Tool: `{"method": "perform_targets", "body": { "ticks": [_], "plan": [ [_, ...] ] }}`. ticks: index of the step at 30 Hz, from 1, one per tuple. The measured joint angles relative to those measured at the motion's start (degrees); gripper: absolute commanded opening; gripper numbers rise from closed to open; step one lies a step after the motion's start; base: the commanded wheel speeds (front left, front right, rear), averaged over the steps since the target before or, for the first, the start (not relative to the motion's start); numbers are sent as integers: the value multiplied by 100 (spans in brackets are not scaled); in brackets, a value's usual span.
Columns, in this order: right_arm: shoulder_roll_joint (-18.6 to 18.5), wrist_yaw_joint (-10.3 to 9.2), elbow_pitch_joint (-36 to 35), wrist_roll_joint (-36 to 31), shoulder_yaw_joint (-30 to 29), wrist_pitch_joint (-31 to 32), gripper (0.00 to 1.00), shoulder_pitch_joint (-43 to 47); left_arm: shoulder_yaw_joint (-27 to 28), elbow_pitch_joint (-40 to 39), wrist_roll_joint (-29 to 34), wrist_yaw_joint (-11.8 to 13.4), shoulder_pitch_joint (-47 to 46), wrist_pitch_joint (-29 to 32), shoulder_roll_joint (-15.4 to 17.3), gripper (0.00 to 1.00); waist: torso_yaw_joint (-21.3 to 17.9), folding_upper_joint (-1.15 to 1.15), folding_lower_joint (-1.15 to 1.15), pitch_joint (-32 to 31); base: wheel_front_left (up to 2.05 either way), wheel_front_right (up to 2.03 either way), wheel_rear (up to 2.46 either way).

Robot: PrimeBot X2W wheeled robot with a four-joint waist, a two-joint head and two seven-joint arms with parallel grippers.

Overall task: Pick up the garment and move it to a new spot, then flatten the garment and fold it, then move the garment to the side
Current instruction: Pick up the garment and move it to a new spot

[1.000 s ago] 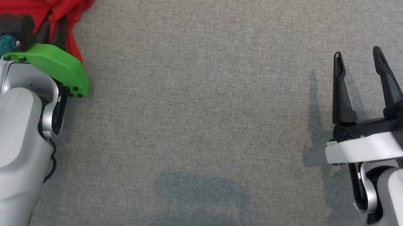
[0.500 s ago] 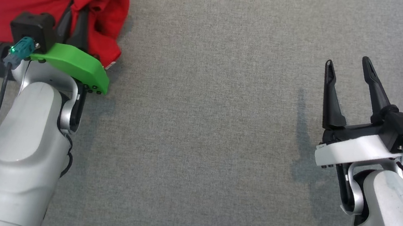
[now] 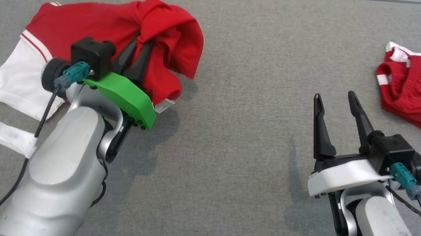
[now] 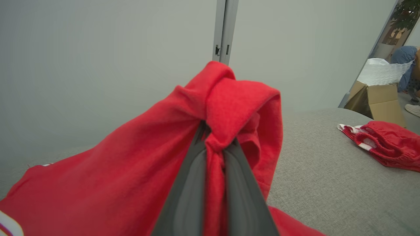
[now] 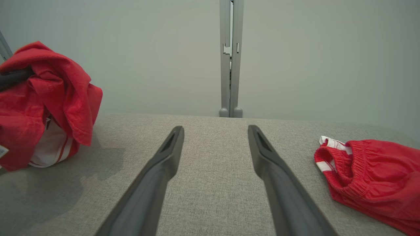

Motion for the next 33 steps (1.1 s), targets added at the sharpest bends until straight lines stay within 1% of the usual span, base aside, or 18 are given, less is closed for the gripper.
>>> {"method": "perform_targets", "body": {
  "ticks": [4, 7, 10, 15, 16, 17, 18, 19, 20, 23, 26, 30, 33],
  "plan": [
    [77, 36, 33, 42, 104, 1, 100, 171, -294, -2, -68, -14, 121, 223, 3, 0, -294, 0, 0, -184, 0, 0, 0],
    [93, 40, 26, 46, 138, 3, 100, 198, -592, -102, -379, -4, 123, 323, 14, 0, -537, 0, 0, -275, 0, 0, 0],
    [101, 55, 19, 51, 179, 9, 100, 213, -826, -242, -594, 88, 119, 385, 19, 0, -788, 0, 0, -322, 0, 0, 0],
    [154, 137, 27, 92, 303, 9, 100, 214, -1096, -240, -624, 342, 109, 504, 22, 0, -1200, 0, 0, -309, 0, 0, 0],
    [179, 138, 38, 93, 320, 9, 100, 214, -1116, -232, -627, 397, 109, 504, 23, 6, -1281, 0, 0, -294, 0, 0, 0],
    [205, 140, 51, 93, 332, 9, 100, 214, -1134, -224, -643, 445, 109, 504, 26, 18, -1359, 0, 0, -276, 0, 0, 0],
    [226, 153, 67, 96, 333, 9, 100, 214, -1146, -223, -669, 494, 105, 502, 33, 38, -1435, 0, 0, -255, 0, 0, 0],
    [241, 171, 85, 113, 332, 9, 100, 214, -1162, -223, -714, 524, 99, 494, 36, 97, -1510, 0, 0, -230, 0, 0, 0],
    [244, 180, 101, 138, 327, 9, 100, 214, -1198, -224, -793, 541, 93, 495, 38, 100, -1579, 0, 0, -202, 0, 0, 0],
    [241, 170, 131, 144, 188, 5, 100, 214, -1458, -249, -1010, 535, 46, 494, 51, 100, -1740, 0, 0, -88, 0, 0, 0],
    [218, 130, 218, 144, 71, 0, 100, 214, -1659, -255, -1189, 504, 10, 489, 49, 100, -1801, 0, 0, 42, 0, 0, 0],
    [222, 130, 259, 145, 67, -43, 100, 213, -1708, -233, -1281, 515, 5, 409, 65, 100, -1733, 0, 0, 100, 0, 0, 0],
    [203, 130, 320, 145, 41, -44, 100, 213, -1686, -156, -1336, 573, -6, 348, 65, 100, -1609, 0, 0, 92, 0, 0, 0]
  ]
}}
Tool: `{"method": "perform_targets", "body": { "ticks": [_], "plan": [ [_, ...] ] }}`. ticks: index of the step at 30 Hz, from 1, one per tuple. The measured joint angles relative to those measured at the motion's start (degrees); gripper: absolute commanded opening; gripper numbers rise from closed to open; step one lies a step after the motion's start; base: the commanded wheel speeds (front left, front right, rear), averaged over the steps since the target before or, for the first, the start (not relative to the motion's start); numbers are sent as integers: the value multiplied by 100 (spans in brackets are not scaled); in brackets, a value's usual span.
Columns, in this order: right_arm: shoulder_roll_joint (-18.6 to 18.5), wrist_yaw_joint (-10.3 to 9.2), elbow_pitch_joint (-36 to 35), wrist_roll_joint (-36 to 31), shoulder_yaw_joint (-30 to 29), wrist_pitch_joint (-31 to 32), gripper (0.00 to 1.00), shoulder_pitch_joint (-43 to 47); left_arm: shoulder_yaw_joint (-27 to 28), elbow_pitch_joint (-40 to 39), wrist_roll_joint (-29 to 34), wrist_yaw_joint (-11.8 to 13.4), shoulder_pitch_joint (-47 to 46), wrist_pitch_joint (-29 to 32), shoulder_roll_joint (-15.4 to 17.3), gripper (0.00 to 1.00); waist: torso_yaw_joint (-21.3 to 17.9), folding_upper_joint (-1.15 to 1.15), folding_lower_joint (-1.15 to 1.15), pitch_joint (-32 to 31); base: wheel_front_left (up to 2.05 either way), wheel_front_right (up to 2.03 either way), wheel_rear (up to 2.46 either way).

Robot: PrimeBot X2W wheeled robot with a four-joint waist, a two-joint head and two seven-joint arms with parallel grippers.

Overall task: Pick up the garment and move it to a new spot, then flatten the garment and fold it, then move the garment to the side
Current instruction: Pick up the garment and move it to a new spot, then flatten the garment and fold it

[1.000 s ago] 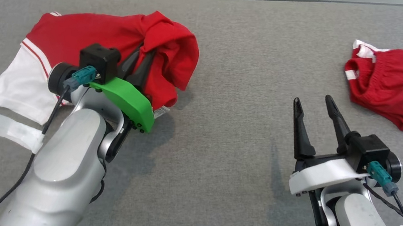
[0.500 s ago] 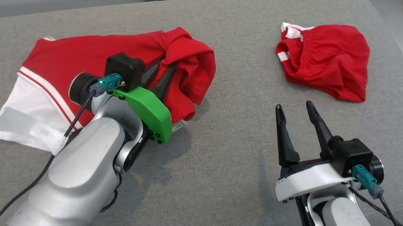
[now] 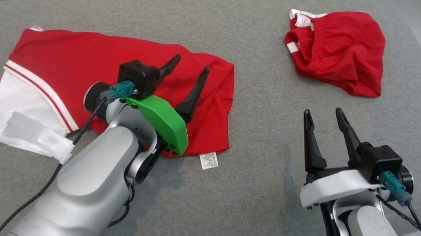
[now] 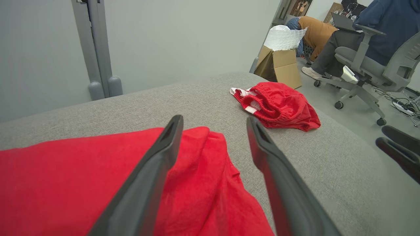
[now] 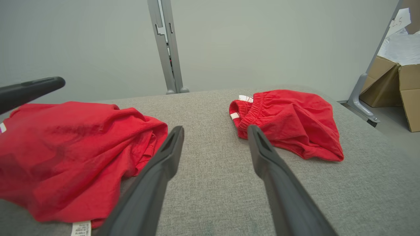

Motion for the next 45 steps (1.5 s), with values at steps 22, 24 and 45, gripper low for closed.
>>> {"method": "perform_targets", "body": {
  "ticks": [22, 24, 45],
  "plan": [
    [-253, 69, 224, -4, 14, -5, 100, 24, 1319, 1080, -702, 403, 529, -343, 30, 100, 1429, 0, 0, -436, 0, 0, 0],
    [-243, 108, 214, -7, 71, -3, 100, 24, 1496, 1158, -748, 430, 531, -386, 127, 100, 1519, 0, 0, -449, 0, 0, 0],
    [-369, 109, 48, -68, 65, 104, 100, -95, 2023, 2198, -892, 474, 487, -382, 425, 100, 1364, 0, 0, 49, 0, 0, 0]
  ]
}}
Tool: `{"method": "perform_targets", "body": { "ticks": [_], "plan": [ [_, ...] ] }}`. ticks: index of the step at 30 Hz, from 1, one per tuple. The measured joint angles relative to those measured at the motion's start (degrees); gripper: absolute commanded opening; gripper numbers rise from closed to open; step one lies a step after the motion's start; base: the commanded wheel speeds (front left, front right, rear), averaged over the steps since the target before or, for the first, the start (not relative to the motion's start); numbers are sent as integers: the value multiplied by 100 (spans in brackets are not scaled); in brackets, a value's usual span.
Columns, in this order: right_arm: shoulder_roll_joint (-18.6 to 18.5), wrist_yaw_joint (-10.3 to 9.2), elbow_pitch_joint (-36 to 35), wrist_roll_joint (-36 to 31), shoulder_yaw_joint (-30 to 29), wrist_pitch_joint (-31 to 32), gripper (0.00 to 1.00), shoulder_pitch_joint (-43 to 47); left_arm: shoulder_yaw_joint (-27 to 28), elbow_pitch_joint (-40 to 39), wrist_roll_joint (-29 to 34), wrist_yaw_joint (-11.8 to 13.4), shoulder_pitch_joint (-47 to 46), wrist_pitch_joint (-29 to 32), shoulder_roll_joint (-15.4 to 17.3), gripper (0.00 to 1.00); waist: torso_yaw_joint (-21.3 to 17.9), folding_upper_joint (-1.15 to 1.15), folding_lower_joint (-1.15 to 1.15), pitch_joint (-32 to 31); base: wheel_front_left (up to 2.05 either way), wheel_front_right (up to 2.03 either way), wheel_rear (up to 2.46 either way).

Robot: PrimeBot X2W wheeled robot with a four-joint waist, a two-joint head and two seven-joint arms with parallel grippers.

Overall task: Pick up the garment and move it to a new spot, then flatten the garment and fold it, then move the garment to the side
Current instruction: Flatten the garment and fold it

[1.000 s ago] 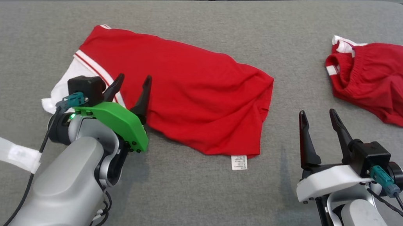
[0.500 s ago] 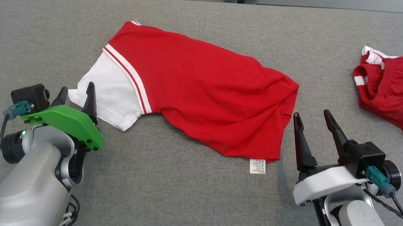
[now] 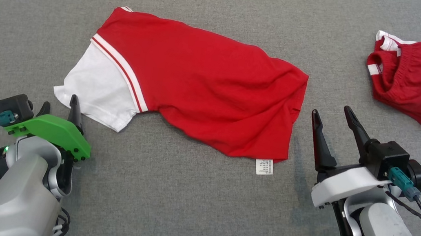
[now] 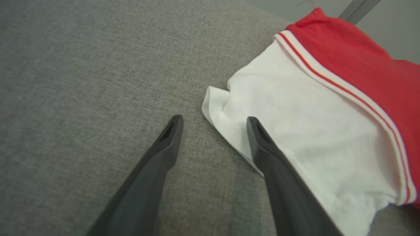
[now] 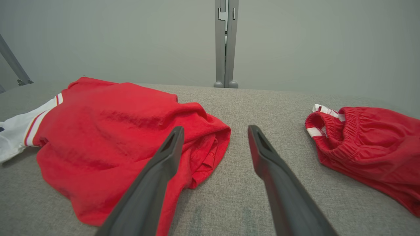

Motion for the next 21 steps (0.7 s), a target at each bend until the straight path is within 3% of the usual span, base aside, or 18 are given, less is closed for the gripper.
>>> {"method": "perform_targets", "body": {
  "ticks": [15, 17, 18, 20, 21],
  "plan": [
    [-2, 53, -2, -26, 110, 16, 100, -89, -80, 358, 11, 4, -338, 1, -99, 97, -86, 0, 0, 88, 0, 0, 0],
    [-4, 59, -4, -42, 113, 35, 100, -114, -55, 413, 11, 18, -375, 1, -90, 71, -122, 0, 0, 104, 0, 0, 0],
    [-5, 73, -4, -44, 118, 44, 100, -115, -35, 442, 11, 20, -406, 1, -82, 49, -141, 0, 0, 113, 0, 0, 0],
    [-10, 77, -4, -48, 105, 51, 100, -115, -7, 514, 10, 22, -464, 0, -77, 24, -175, 0, 0, 128, 0, 0, 0],
    [-21, 75, -4, -48, 87, 51, 100, -115, 0, 517, 10, 22, -477, 0, -78, 4, -184, 0, 0, 137, 0, 0, 0]
  ]
}}
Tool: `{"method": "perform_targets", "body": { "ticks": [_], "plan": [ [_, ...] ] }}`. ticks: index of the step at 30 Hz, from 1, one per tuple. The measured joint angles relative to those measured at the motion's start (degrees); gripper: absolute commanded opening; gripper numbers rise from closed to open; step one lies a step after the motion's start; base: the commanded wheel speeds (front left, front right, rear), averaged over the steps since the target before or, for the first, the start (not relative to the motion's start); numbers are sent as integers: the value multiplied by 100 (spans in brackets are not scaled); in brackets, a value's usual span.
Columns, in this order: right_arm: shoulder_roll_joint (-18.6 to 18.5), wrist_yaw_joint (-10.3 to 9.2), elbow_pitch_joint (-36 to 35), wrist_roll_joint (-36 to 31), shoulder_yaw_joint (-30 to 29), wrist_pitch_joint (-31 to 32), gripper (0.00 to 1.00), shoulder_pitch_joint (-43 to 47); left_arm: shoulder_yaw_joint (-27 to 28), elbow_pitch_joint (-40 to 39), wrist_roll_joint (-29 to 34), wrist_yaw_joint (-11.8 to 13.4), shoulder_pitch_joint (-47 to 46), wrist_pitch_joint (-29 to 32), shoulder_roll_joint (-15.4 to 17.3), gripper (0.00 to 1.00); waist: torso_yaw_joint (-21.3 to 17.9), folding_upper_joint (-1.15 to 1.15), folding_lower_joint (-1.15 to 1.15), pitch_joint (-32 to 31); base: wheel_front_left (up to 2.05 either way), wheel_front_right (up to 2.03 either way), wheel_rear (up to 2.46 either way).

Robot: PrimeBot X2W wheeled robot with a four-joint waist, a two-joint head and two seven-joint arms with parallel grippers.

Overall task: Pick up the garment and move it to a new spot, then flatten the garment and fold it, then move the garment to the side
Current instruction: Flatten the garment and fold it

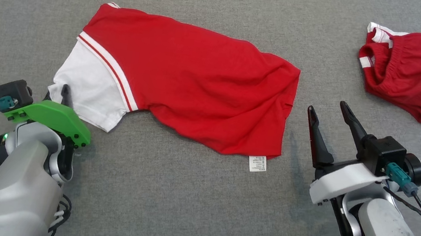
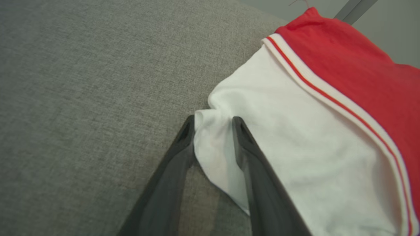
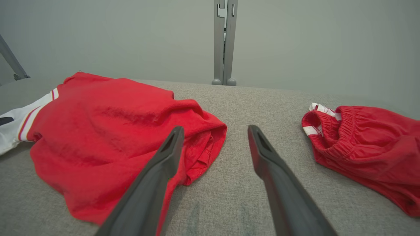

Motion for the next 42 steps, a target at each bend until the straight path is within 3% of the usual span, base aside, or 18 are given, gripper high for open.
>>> {"method": "perform_targets", "body": {
  "ticks": [1, 8, 20, 28, 42],
  "plan": [
    [-15, -1, 0, 0, -18, 0, 100, 0, 5, 4, -1, 0, -8, -1, -7, 0, -5, 0, 0, 6, 0, 0, 0],
    [-78, -24, 29, 1, -79, -1, 100, 12, 37, -51, -60, -112, -16, -62, -99, 0, 101, 0, 0, -26, 0, 0, 0],
    [-145, 147, 353, 65, 131, 59, 100, 620, 235, -1201, 5, -703, 52, -178, -125, 0, 513, 0, 0, -265, 0, 0, 0],
    [-13, 327, 492, 172, 415, 159, 100, 1033, 1029, -2635, 259, -698, 776, -178, -27, 0, 760, 0, 0, -486, 0, 0, 0],
    [66, 389, 778, 355, 414, 211, 100, 1070, 1118, -3940, 714, -554, 1835, -178, -127, 0, 1131, 0, 0, -604, 0, 0, 0]
  ]
}}
